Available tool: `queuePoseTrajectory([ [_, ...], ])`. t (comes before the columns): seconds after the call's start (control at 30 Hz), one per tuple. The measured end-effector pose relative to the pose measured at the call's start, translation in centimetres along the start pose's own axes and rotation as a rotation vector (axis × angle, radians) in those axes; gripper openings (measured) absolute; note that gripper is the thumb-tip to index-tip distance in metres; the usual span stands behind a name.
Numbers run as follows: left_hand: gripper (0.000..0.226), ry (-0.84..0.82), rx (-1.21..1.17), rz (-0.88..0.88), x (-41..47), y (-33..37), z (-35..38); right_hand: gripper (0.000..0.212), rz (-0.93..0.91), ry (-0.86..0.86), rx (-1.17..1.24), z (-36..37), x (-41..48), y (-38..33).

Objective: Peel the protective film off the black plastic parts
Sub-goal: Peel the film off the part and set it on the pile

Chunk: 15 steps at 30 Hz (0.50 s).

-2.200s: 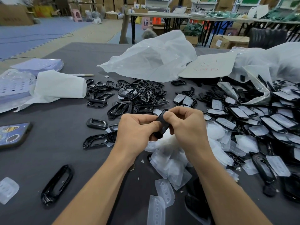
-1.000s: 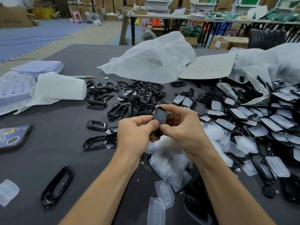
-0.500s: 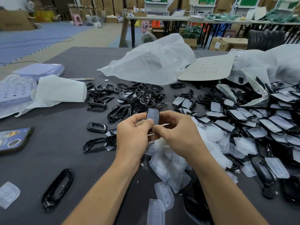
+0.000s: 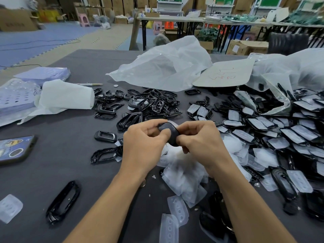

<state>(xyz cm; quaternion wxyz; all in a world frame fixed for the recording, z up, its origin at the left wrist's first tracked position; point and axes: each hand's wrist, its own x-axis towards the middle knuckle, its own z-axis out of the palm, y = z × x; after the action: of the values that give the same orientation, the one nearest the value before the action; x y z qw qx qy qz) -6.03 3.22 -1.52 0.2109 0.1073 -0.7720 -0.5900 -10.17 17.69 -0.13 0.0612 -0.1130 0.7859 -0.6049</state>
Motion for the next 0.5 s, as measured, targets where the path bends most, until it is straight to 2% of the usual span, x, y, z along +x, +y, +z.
queuePoseTrajectory([
  [0.03, 0.034, -0.012, -0.052, -0.045, 0.18, 0.0, -0.08, 0.027, 0.014, 0.02, 0.016, -0.1, 0.11, 0.03],
  [0.17, 0.018, -0.019, -0.265, -0.233, 0.31, 0.19, -0.15, 0.024, 0.037, 0.098, 0.165, -0.06, 0.33, 0.16],
  [0.27, 0.02, 0.006, -0.333, -0.251, 0.4, -0.05, -0.25, 0.015, -0.025, 0.087, 0.177, 0.41, 0.02, 0.11],
  [0.5, 0.03, -0.015, -0.334, -0.255, 0.28, 0.09, -0.07, 0.03, -0.011, 0.139, 0.182, 0.06, 0.39, 0.15],
])
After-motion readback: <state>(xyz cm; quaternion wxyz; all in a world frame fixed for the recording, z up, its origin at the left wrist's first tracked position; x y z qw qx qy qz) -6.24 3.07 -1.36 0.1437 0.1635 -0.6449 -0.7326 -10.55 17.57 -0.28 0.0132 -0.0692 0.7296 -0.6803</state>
